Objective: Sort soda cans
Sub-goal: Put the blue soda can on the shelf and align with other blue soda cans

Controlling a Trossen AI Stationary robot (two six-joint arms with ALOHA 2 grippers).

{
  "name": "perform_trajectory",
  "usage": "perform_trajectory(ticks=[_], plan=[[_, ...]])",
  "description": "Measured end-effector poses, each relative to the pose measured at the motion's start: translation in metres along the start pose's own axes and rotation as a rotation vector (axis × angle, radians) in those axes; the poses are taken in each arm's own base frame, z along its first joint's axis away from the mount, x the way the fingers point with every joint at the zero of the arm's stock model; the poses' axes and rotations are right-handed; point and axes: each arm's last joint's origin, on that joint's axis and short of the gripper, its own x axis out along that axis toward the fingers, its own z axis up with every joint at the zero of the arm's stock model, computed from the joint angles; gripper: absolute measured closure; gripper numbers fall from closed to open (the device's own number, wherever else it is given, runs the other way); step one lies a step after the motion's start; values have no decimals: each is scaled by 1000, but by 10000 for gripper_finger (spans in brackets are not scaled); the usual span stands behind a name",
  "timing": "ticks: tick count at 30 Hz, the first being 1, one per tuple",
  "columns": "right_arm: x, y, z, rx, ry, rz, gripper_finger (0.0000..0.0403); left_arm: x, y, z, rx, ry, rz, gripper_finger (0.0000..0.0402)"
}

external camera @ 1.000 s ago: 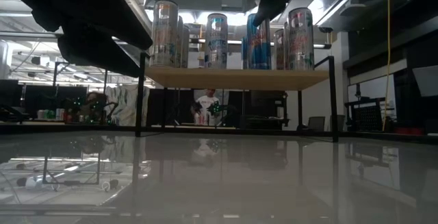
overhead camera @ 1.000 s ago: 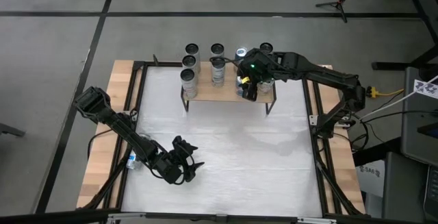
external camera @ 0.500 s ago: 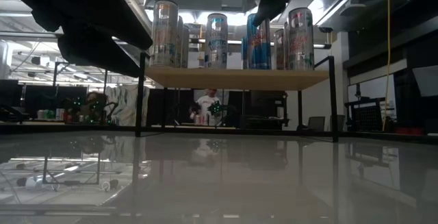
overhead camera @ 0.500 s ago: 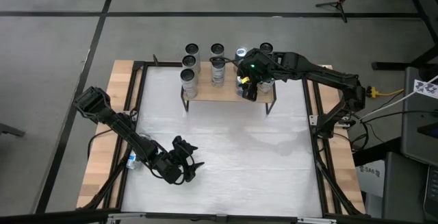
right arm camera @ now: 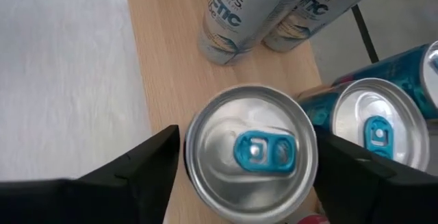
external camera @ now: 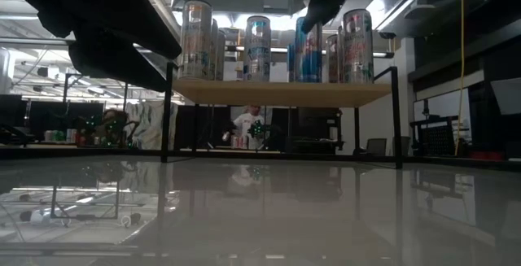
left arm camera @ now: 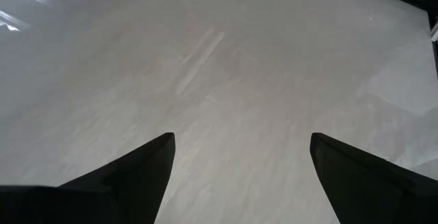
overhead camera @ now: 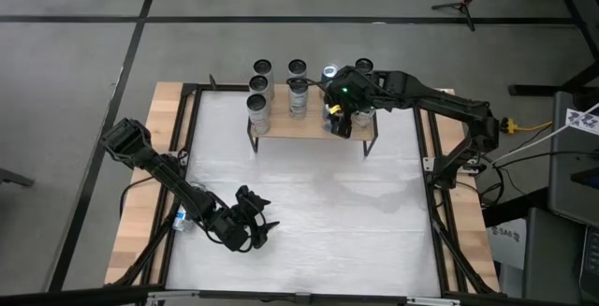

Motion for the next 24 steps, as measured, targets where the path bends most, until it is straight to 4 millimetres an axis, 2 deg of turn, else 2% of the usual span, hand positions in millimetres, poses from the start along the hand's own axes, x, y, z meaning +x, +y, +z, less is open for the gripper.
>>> perform_trajectory(ticks=[5,15,24], plan=[[0,0,0,0,2,2,90,0,0,0,0,0,0,68],[-2,0,0,1,-7,-1,86,0,0,0,0,0,0,68],[-31,-6,11,10,-68,-9,86,0,0,0,0,0,0,68]])
